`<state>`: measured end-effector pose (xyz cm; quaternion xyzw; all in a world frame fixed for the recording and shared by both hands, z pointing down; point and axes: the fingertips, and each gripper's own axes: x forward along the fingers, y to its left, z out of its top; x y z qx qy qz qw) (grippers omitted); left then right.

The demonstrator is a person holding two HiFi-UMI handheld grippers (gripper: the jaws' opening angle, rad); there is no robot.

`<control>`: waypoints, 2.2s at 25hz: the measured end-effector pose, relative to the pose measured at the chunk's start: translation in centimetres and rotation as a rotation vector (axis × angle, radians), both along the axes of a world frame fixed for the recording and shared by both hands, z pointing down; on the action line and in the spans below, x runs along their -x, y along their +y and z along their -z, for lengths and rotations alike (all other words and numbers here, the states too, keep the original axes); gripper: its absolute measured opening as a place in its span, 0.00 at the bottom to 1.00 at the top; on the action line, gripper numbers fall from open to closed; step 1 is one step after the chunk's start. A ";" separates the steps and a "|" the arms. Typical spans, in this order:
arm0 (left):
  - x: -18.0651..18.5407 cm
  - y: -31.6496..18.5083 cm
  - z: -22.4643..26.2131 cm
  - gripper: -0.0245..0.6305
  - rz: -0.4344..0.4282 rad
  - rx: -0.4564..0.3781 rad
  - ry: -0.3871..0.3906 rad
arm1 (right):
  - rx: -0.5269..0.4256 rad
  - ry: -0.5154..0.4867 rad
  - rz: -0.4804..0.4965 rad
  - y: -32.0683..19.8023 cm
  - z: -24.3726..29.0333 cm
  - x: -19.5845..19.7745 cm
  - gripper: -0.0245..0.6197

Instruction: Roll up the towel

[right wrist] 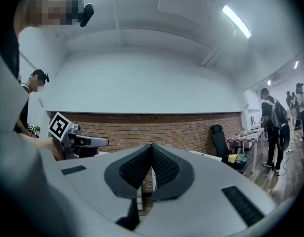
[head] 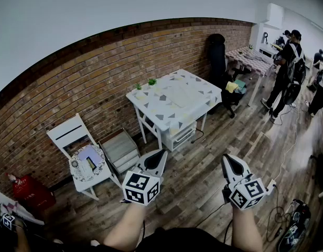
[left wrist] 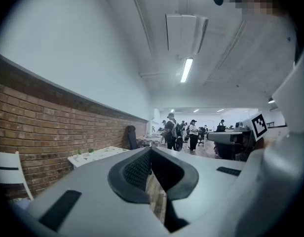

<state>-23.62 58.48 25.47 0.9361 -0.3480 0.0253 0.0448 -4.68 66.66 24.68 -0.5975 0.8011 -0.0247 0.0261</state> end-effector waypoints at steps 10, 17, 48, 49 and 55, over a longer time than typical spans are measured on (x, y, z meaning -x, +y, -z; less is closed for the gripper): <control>-0.8 0.5 -0.3 0.07 0.016 0.004 -0.018 | 0.023 0.024 0.015 0.6 -0.4 -0.5 0.06; -1.1 1.1 -0.5 0.07 0.018 0.003 -0.025 | 0.040 0.002 -0.001 1.6 -0.5 -1.5 0.06; -11.5 3.5 -4.9 0.23 0.045 0.079 -0.081 | 0.128 -0.082 0.080 3.5 -5.2 -12.2 0.31; -11.7 3.0 -5.2 0.23 0.043 0.084 -0.080 | 0.134 -0.080 0.082 3.0 -5.4 -12.4 0.31; -13.1 -2.4 -7.1 0.23 0.038 0.116 -0.066 | 0.166 -0.065 0.076 -2.1 -6.5 -13.8 0.32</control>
